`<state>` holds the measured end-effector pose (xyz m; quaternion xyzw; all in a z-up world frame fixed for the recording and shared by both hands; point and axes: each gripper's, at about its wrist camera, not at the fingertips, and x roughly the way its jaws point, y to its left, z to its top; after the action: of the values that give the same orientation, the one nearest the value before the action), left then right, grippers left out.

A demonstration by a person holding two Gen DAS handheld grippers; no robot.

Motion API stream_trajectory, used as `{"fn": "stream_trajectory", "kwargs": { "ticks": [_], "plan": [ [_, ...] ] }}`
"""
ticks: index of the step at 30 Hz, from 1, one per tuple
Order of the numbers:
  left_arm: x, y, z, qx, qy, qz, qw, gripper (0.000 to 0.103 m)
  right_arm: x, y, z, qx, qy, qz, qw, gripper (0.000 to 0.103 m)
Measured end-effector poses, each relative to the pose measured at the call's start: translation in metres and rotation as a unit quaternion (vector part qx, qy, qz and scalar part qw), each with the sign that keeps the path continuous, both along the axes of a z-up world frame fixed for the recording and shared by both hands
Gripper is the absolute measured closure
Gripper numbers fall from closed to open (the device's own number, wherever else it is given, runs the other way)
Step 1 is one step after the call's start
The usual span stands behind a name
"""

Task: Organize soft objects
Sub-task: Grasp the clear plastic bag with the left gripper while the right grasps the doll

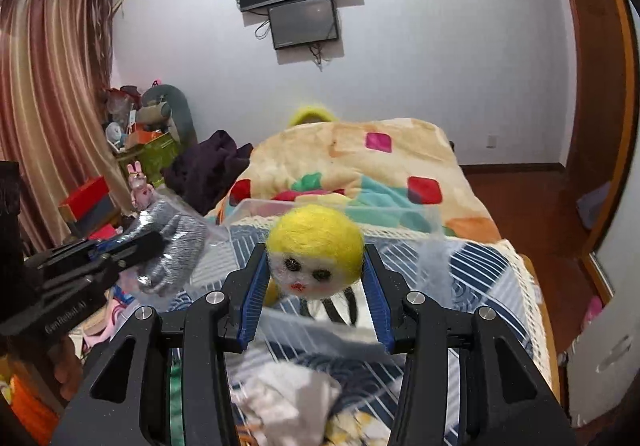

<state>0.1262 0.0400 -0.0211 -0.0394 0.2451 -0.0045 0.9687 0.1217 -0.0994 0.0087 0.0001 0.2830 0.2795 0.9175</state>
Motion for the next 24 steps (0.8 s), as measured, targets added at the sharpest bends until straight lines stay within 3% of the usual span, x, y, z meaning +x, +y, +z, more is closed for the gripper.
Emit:
{"fn": "stream_trajectory", "kwargs": {
  "ticks": [5,11,20,22,24],
  "plan": [
    [0.021,0.002,-0.012,0.011,0.016,0.025,0.9995,0.09,0.017,0.019,-0.008,-0.003,0.025,0.012,1.0,0.061],
    [0.04,0.008,-0.034,0.019,0.048,0.038,0.9979,0.09,0.034,0.035,-0.034,-0.048,0.065,0.013,0.997,0.06],
    [0.045,0.015,-0.045,-0.005,0.066,0.039,0.997,0.09,0.041,0.04,-0.055,-0.082,0.108,0.021,0.991,0.059],
    [0.043,0.014,-0.044,-0.005,0.068,0.038,0.997,0.09,0.04,0.037,-0.053,-0.078,0.111,0.023,0.99,0.057],
    [0.041,0.013,-0.042,-0.005,0.067,0.034,0.9972,0.087,0.039,0.035,-0.05,-0.075,0.106,0.021,0.991,0.046]
  ]
}}
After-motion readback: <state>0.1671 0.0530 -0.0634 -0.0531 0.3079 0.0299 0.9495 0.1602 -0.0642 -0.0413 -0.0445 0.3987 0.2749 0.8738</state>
